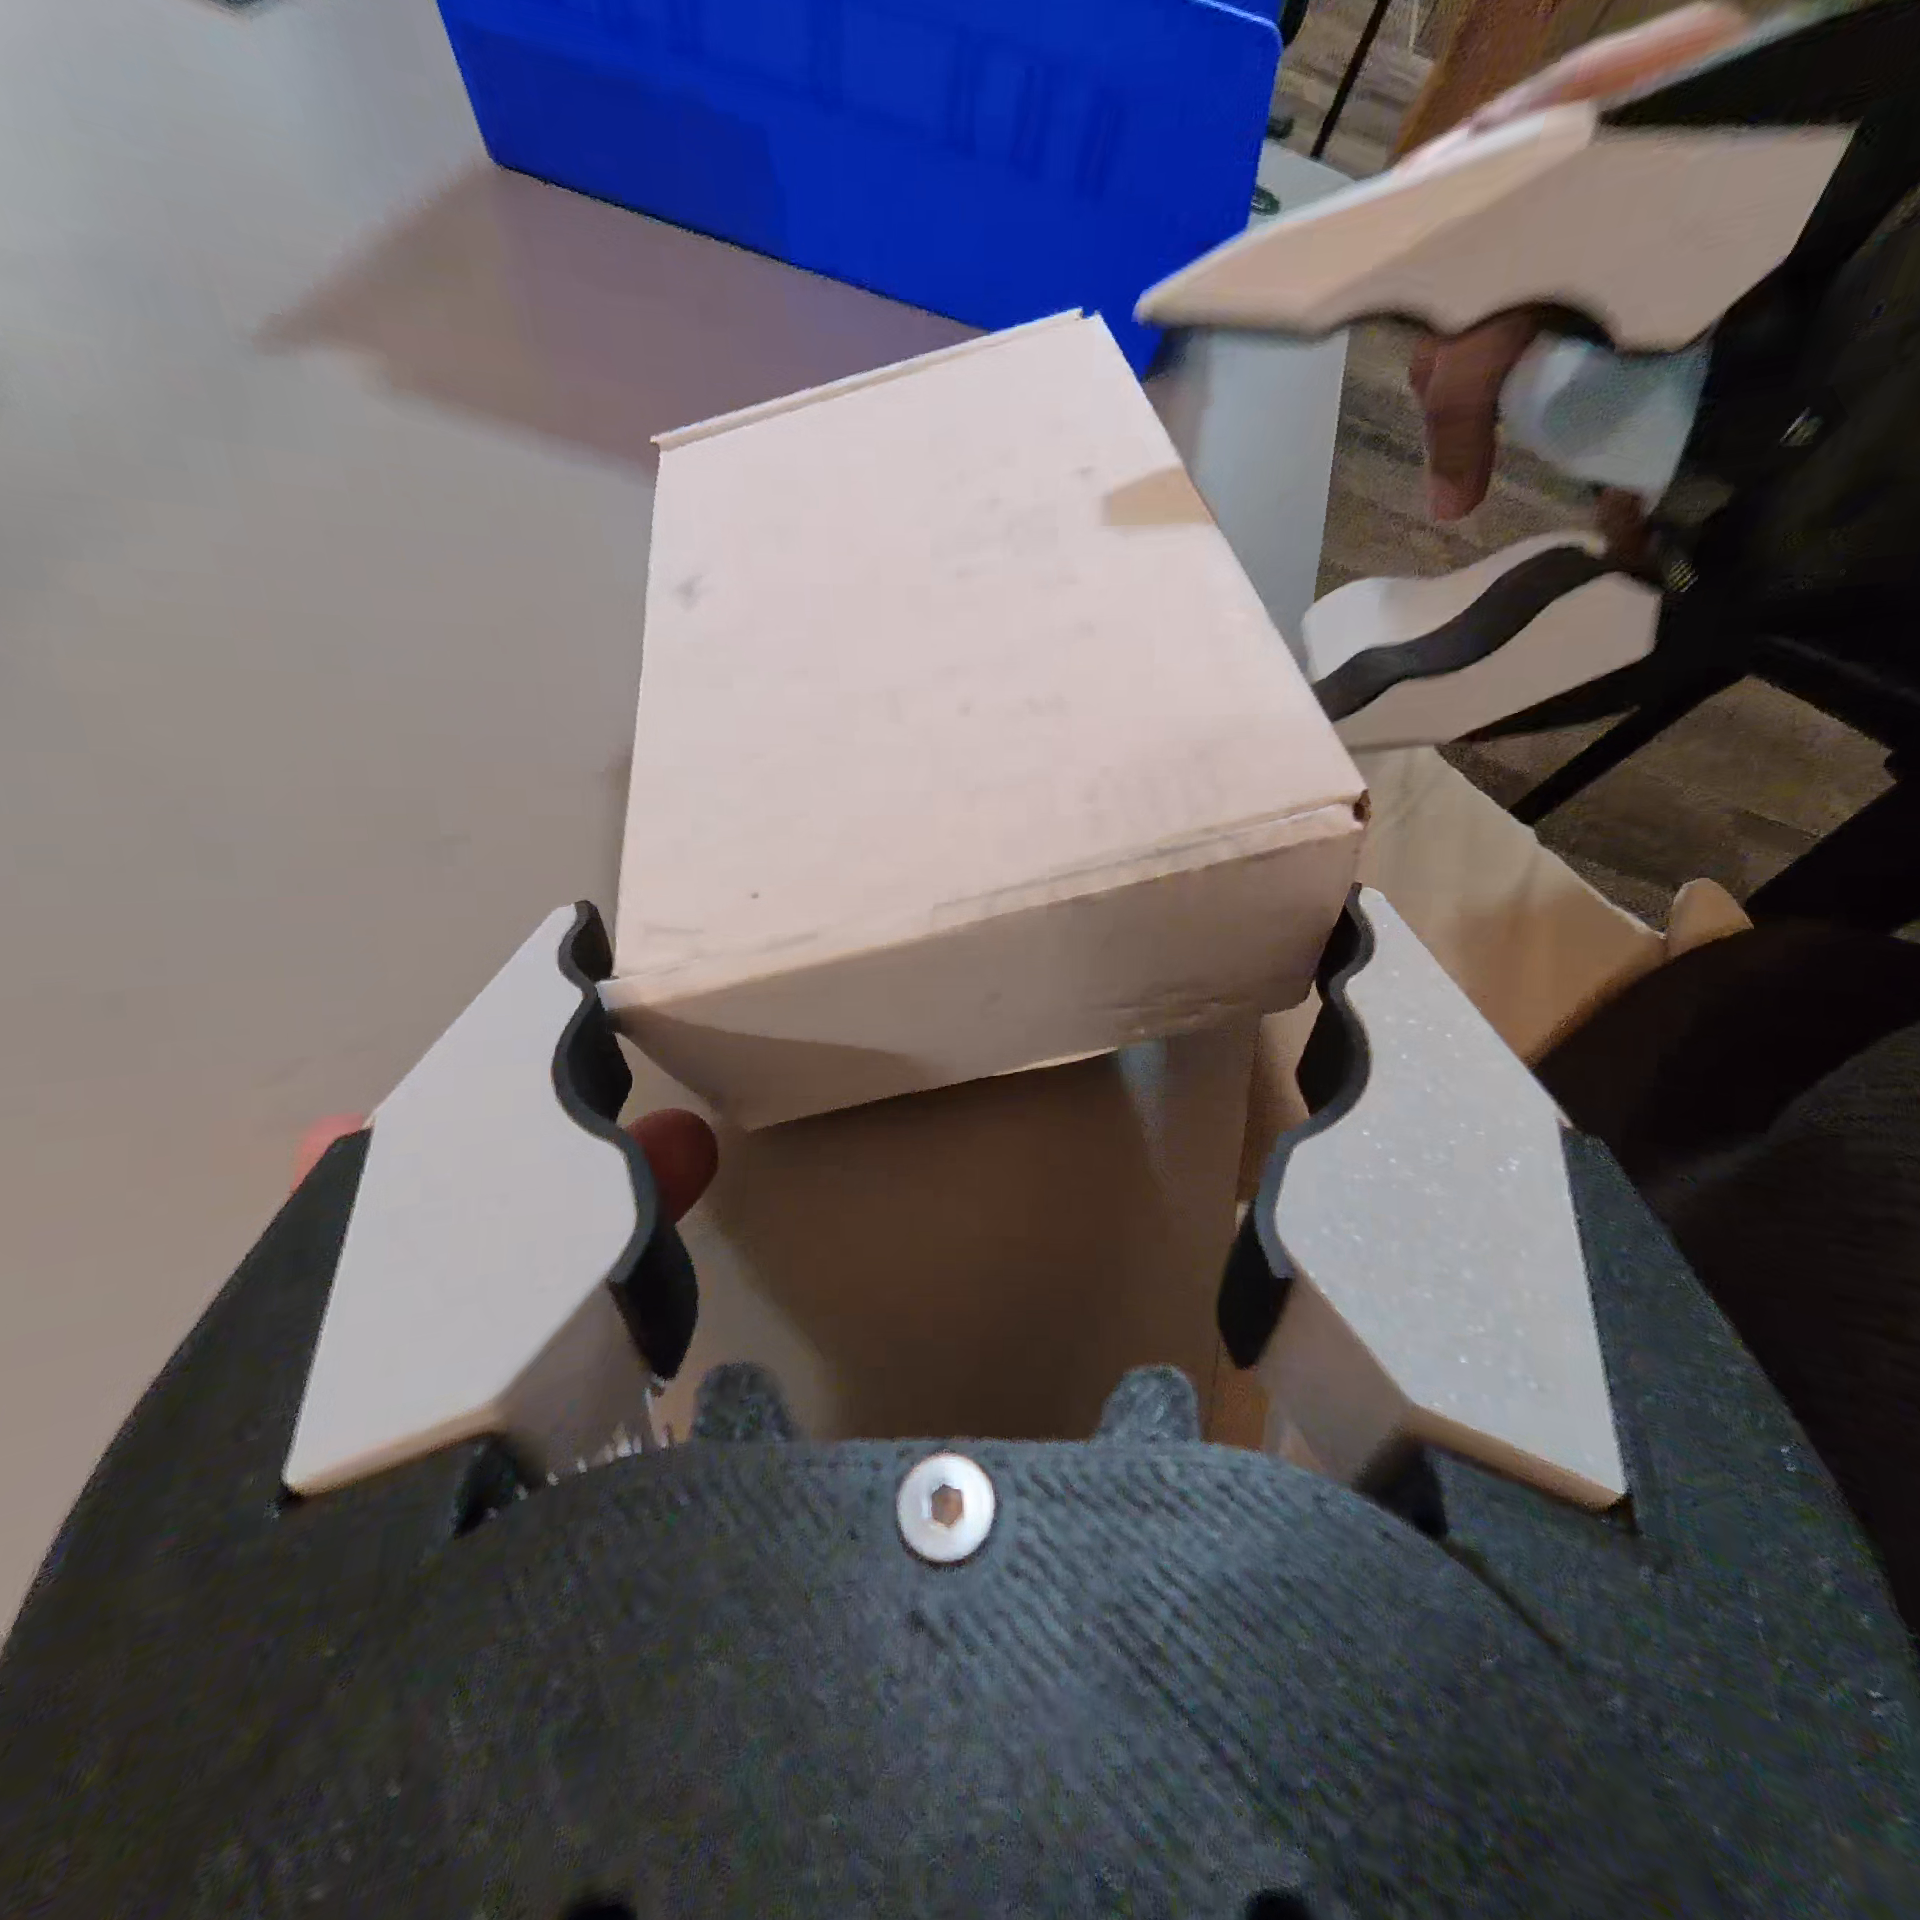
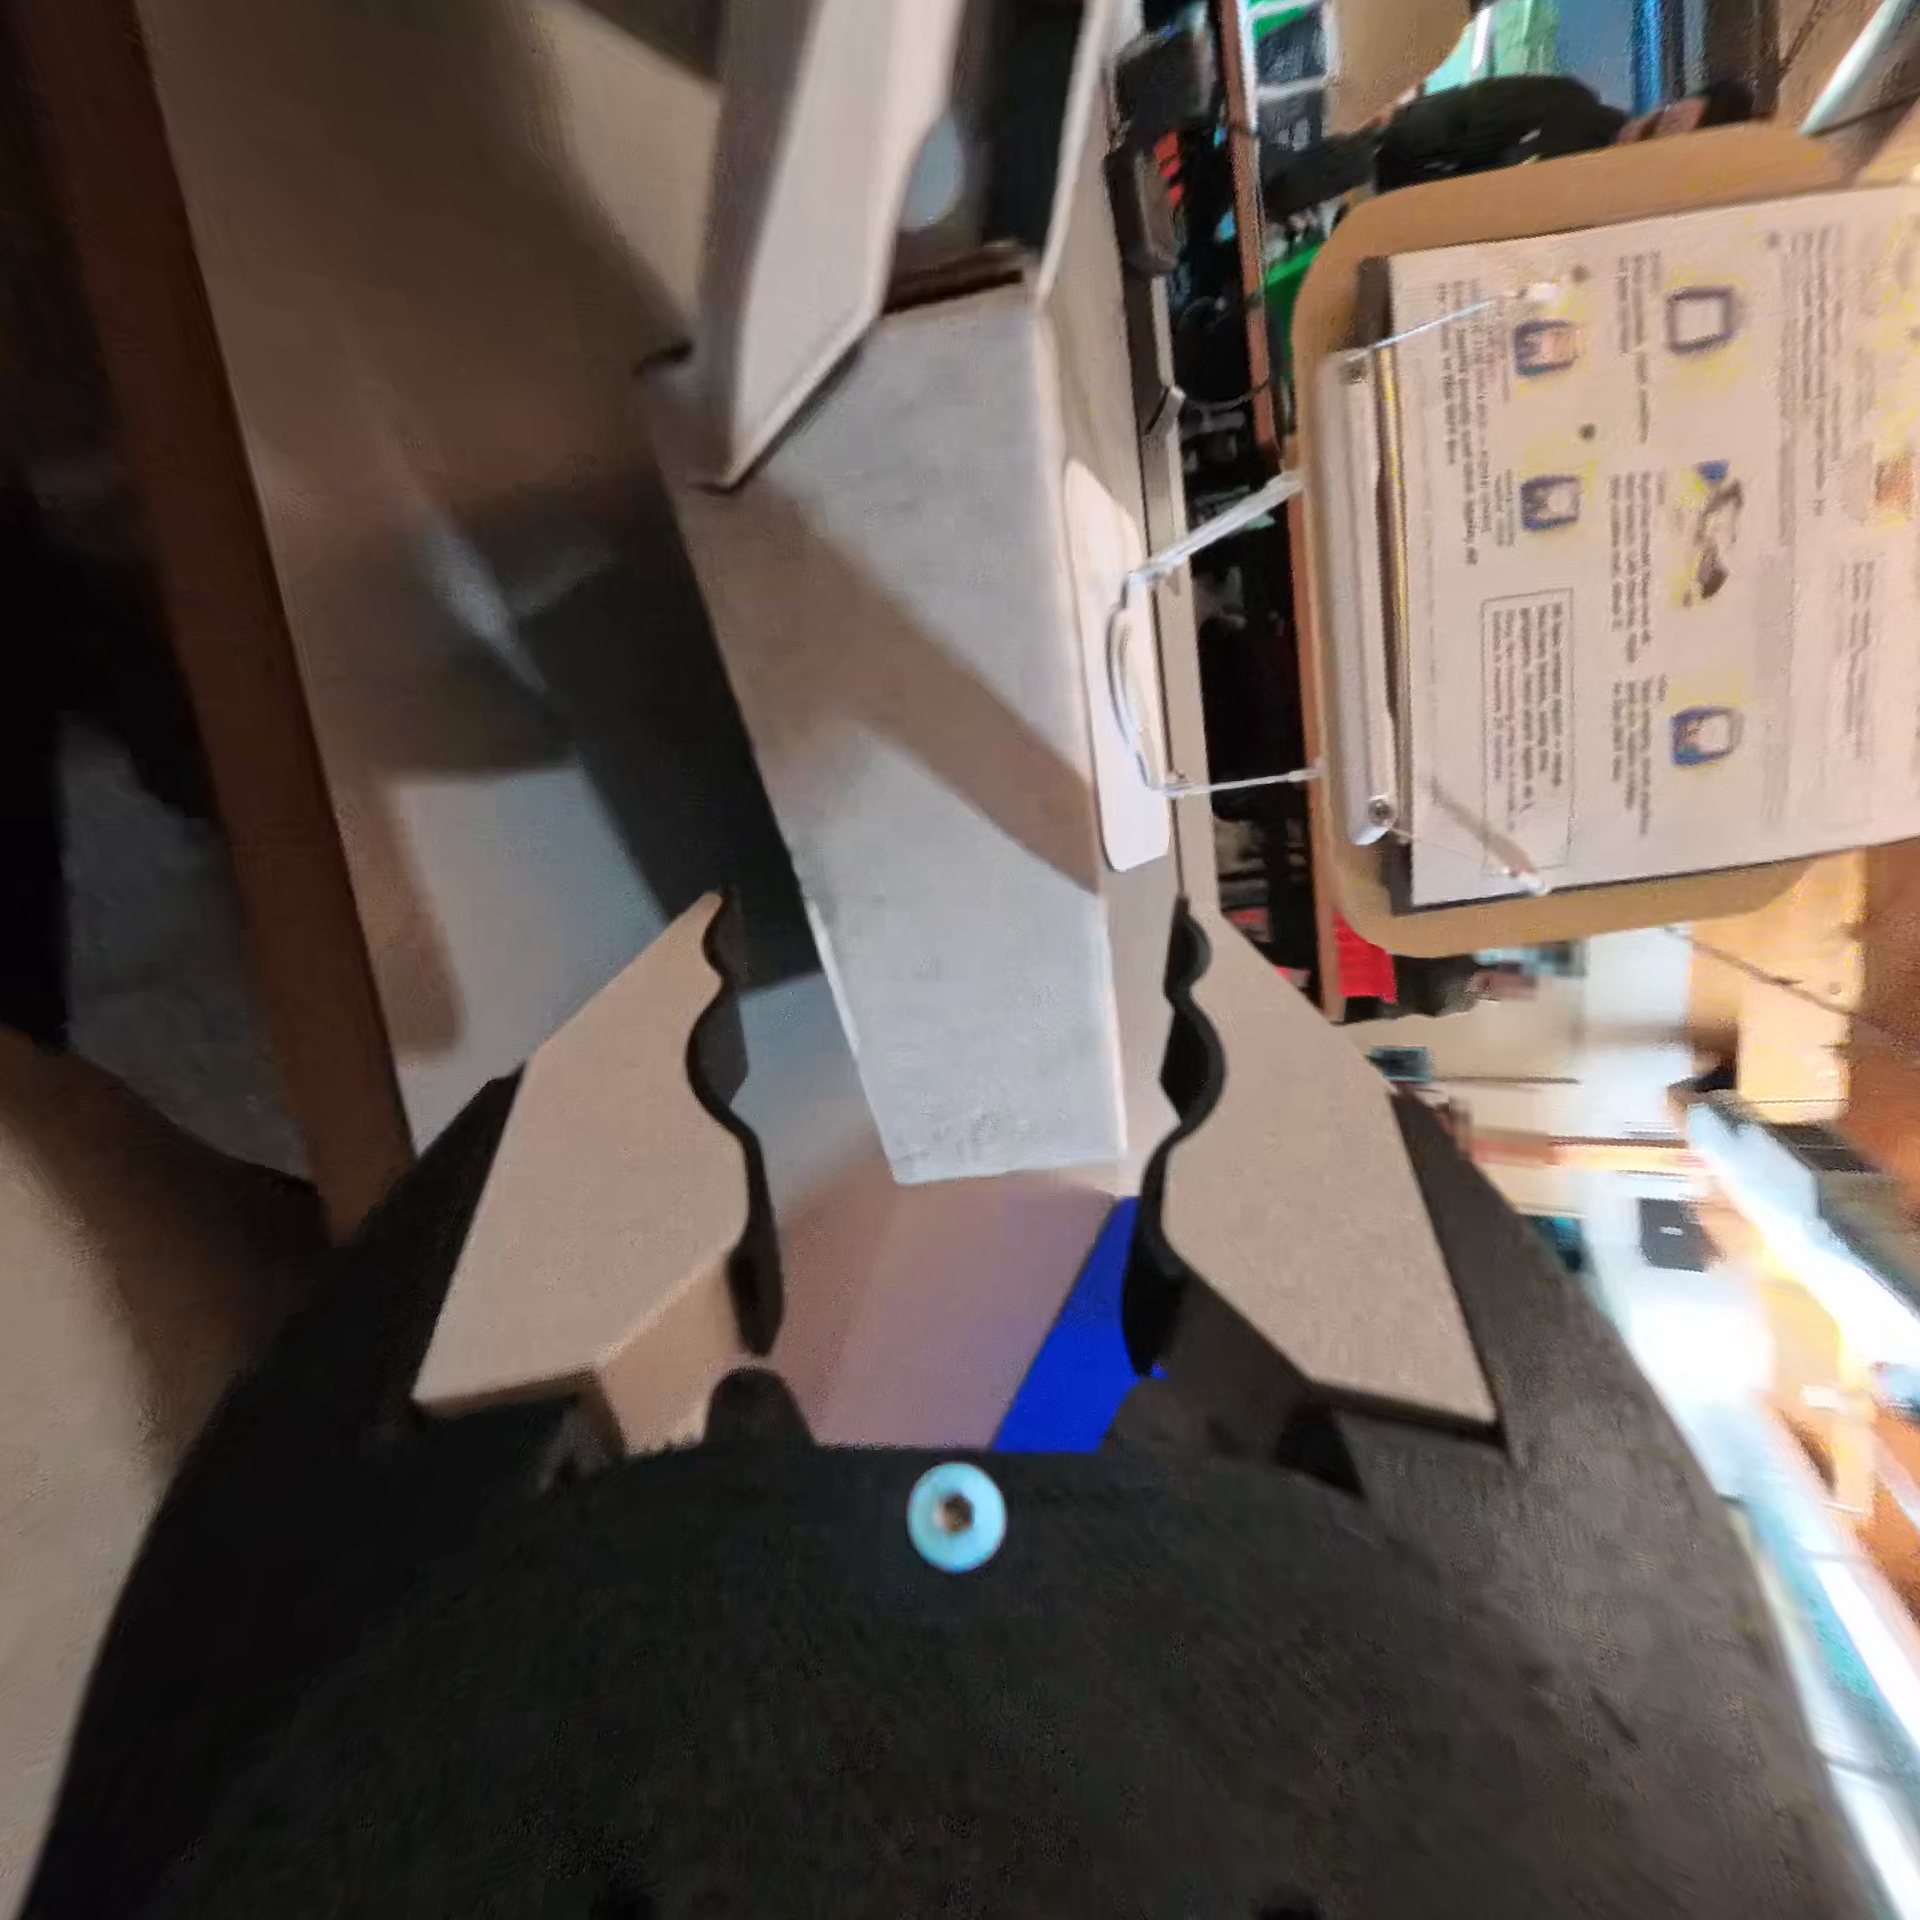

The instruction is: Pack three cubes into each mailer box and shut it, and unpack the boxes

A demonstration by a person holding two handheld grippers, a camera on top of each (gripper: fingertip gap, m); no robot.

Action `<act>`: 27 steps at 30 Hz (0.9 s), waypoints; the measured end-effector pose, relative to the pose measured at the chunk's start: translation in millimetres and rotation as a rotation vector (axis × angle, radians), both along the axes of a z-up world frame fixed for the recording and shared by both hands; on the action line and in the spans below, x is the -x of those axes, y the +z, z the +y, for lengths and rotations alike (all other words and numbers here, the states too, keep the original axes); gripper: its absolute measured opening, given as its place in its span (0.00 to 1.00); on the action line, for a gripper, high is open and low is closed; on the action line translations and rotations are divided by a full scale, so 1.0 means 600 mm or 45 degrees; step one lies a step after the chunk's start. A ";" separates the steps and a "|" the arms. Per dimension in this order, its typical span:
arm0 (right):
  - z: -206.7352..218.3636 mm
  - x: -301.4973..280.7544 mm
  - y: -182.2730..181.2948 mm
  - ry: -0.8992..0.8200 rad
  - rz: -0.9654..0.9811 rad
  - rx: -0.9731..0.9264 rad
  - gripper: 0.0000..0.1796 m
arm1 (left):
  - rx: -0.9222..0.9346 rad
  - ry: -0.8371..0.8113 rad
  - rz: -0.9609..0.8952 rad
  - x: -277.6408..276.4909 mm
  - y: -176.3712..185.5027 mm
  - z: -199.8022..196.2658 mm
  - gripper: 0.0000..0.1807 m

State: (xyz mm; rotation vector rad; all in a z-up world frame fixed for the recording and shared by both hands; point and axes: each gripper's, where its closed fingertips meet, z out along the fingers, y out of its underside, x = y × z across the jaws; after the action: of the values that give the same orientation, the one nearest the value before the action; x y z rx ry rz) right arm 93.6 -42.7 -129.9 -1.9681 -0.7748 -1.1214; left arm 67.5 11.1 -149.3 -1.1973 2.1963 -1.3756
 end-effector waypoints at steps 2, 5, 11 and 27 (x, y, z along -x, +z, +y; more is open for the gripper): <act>0.006 -0.004 -0.012 -0.014 -0.117 0.050 0.39 | 0.010 -0.029 0.003 0.007 0.002 -0.013 0.73; 0.005 -0.005 -0.005 -0.004 -0.205 0.048 0.35 | -0.017 -0.037 -0.015 0.010 0.002 -0.021 0.73; -0.021 -0.050 0.047 -0.097 -0.300 -0.021 0.34 | -0.051 0.069 -0.175 -0.006 0.026 0.006 0.72; -0.259 -0.541 0.138 -0.599 -0.362 0.034 0.34 | -0.005 0.037 -0.092 0.016 0.009 -0.006 0.68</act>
State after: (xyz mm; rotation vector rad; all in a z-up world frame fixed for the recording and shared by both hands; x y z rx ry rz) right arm 418.0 -198.3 -47.4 -2.0999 -0.4734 -1.7012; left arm 58.1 7.3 -143.8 -1.1549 2.1228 -1.3807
